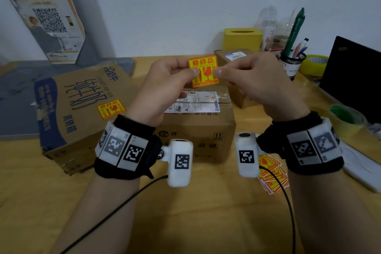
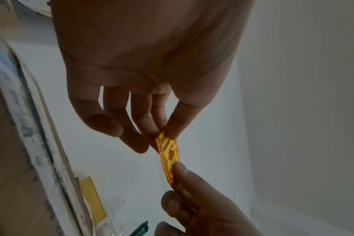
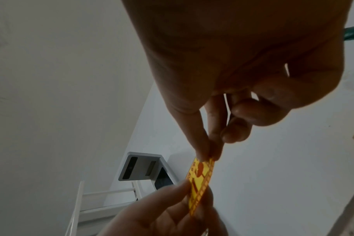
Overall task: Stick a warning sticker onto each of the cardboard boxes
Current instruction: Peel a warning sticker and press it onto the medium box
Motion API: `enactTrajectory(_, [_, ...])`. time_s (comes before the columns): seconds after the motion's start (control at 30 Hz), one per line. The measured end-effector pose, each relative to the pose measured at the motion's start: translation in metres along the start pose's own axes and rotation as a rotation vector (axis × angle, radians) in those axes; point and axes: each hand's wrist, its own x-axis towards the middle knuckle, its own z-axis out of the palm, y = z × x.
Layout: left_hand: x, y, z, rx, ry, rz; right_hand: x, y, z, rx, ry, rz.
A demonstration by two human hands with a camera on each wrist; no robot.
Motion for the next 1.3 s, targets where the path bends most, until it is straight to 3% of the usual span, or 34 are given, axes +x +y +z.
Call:
enactTrajectory(0.57, [-0.038,-0.012,-0.01,0.308,-0.042,-0.038,-0.046,0.013,0.015,0.094,0.002,0.174])
enactTrajectory(1.07, [-0.041,-0.026,-0.008,0.581,0.035,-0.066,-0.045,0.03,0.031,-0.15,0.012,0.136])
enactTrajectory(1.3, [-0.036,-0.034,-0.005,0.592,0.092,-0.089,-0.048,0.029,0.026,-0.159,0.019,0.12])
